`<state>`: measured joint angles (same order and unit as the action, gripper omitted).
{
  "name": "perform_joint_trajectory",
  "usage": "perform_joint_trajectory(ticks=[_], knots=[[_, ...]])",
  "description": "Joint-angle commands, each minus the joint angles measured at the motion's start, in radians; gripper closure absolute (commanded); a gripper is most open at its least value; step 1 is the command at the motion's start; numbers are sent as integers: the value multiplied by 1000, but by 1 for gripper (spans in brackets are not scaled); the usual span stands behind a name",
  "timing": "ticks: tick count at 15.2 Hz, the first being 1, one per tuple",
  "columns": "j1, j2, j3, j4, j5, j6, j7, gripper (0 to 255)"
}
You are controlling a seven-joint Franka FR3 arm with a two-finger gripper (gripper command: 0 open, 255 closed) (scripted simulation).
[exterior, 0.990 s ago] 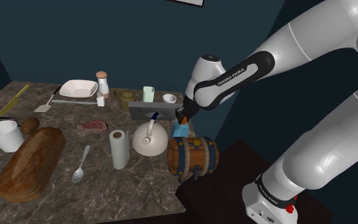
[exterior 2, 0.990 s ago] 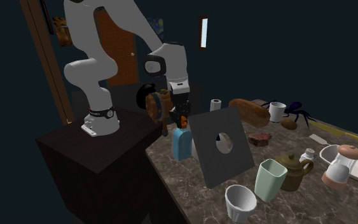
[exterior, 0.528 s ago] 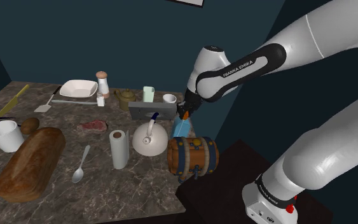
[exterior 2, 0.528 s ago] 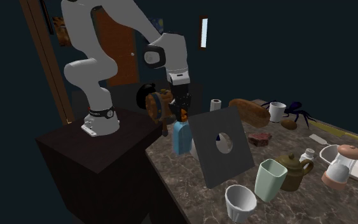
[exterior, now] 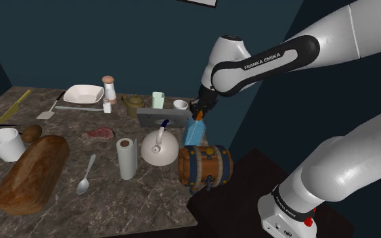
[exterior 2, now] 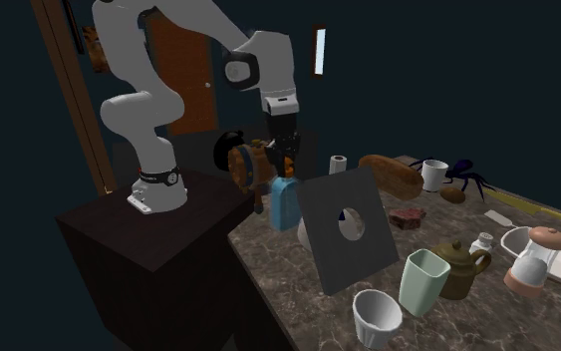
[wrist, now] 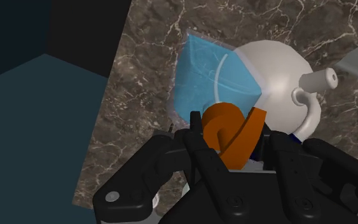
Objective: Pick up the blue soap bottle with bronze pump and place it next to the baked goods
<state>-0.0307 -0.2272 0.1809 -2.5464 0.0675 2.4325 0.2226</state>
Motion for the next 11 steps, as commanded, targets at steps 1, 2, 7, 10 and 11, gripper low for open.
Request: perform_joint_trajectory(ticks=[1,2,7,10,11], knots=[[0,-22,-3,11,3,-33,-4,255],[1,-31,-4,17,4,-48,-5,255],[2,-71,-9,53,7,-124,-8,255],[2,-92,-11,77,8,-169,-9,255],[2,-99,-12,85,8,-184,-9,255]])
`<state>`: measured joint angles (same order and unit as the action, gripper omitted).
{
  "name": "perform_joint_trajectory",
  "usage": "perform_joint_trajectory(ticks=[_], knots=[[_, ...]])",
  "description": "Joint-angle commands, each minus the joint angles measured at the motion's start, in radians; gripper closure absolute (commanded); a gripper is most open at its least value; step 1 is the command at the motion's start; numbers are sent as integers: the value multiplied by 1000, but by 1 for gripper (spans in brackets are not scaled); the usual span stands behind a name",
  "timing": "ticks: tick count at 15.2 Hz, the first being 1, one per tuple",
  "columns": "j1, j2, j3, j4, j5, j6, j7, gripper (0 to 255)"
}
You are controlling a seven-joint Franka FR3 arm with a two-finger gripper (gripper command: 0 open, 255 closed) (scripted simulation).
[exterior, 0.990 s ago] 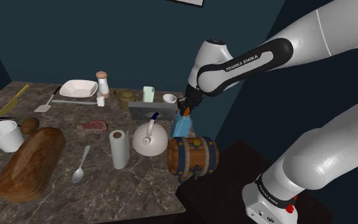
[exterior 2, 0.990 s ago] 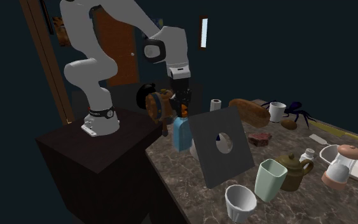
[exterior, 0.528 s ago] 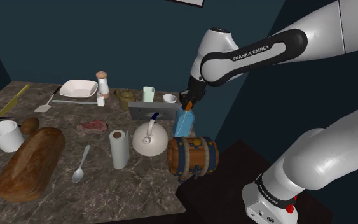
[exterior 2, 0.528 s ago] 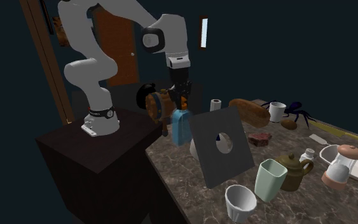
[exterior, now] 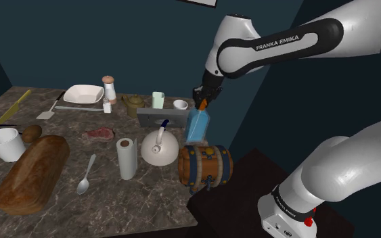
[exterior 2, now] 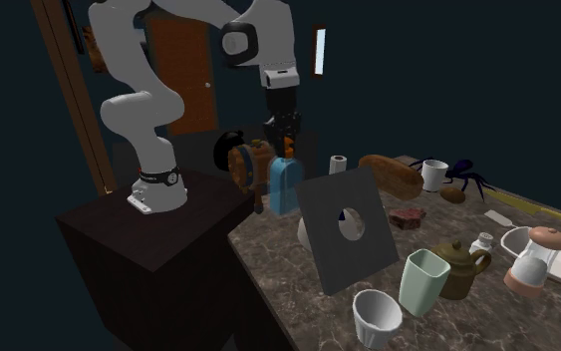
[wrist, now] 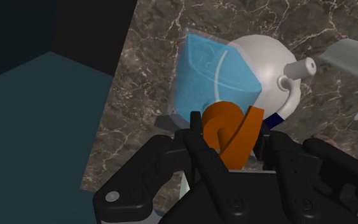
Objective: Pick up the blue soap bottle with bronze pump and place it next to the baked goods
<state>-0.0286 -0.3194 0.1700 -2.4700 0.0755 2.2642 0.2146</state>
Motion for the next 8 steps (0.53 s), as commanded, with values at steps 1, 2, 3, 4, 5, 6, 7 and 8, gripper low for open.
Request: perform_joint_trajectory(ticks=[1,2,3,4,5,6,7,8], knots=[[0,-13,-2,18,0,-30,-2,255],[0,-18,-3,26,0,-45,-2,255],[0,-24,-4,35,0,-59,-2,255],[0,-29,-5,45,0,-74,-2,255],[0,-34,-6,54,0,-88,-2,255],[0,-39,-7,64,0,-103,-2,255],[0,-44,-7,73,0,-117,-3,255],[-1,-48,-8,83,0,-131,-3,255]])
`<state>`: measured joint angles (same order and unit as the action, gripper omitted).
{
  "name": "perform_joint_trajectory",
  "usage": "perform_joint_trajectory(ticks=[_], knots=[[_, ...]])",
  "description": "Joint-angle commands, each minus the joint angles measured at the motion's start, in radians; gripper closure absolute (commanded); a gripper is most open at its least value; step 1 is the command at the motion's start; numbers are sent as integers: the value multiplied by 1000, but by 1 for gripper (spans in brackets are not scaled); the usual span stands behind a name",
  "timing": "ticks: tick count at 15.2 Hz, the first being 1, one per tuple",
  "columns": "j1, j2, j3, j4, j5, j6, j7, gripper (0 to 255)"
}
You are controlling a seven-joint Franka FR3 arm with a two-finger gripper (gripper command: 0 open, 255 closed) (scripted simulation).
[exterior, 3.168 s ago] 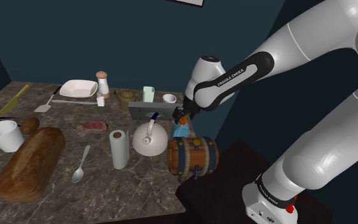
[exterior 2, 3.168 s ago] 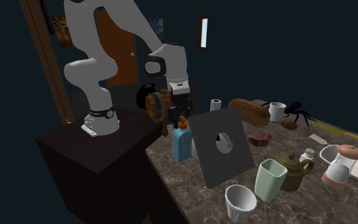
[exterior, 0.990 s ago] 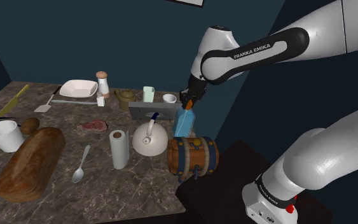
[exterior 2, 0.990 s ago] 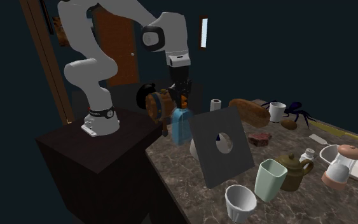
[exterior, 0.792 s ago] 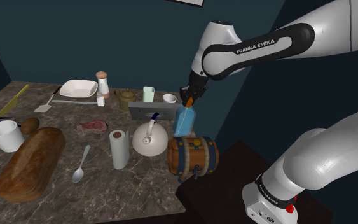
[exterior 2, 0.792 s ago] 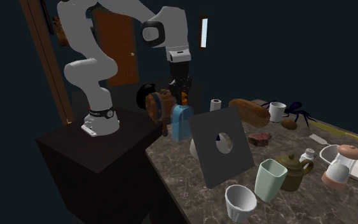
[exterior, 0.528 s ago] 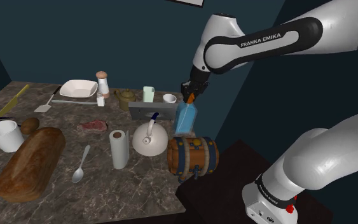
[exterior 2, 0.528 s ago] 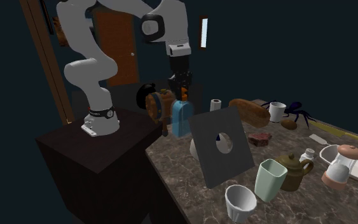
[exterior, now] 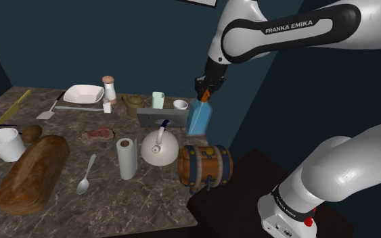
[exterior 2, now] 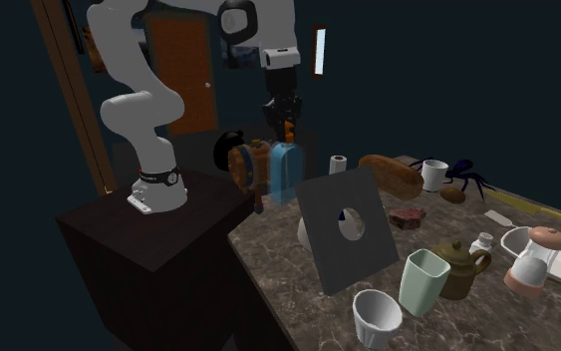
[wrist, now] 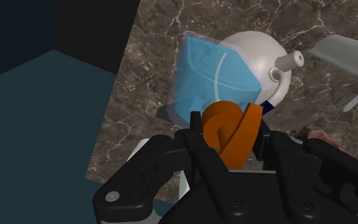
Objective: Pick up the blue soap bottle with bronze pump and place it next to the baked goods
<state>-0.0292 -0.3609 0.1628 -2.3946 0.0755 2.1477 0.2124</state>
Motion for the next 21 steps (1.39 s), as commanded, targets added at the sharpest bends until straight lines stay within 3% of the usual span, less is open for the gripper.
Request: perform_joint_trajectory(ticks=[1,21], knots=[[0,-11,-2,18,0,-29,0,255],[-4,-41,-15,262,-7,-303,2,255]])
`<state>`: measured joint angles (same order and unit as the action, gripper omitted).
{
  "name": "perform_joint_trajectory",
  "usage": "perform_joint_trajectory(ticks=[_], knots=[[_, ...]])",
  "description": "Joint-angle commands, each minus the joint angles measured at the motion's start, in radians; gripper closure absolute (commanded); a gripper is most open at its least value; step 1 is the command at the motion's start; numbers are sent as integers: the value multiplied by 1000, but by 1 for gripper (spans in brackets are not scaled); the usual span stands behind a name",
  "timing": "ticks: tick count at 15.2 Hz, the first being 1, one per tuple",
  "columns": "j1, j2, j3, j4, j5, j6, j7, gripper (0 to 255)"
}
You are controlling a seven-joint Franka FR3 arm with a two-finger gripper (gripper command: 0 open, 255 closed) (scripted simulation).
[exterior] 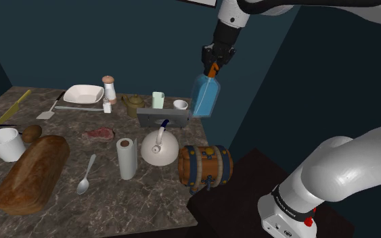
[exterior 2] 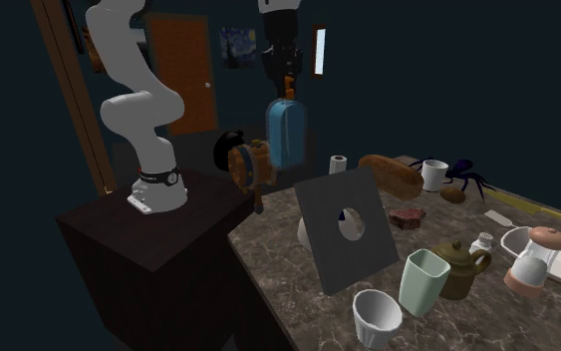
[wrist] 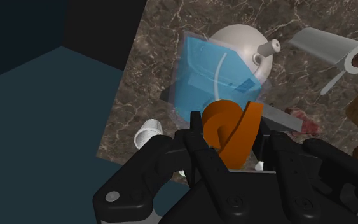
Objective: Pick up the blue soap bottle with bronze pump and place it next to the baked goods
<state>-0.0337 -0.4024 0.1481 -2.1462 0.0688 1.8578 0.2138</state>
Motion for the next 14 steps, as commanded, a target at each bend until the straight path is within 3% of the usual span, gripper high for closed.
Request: perform_joint_trajectory(ticks=[1,14], knots=[[0,1,0,24,-1,-22,1,255],[92,188,236,218,-15,-22,337,255]])
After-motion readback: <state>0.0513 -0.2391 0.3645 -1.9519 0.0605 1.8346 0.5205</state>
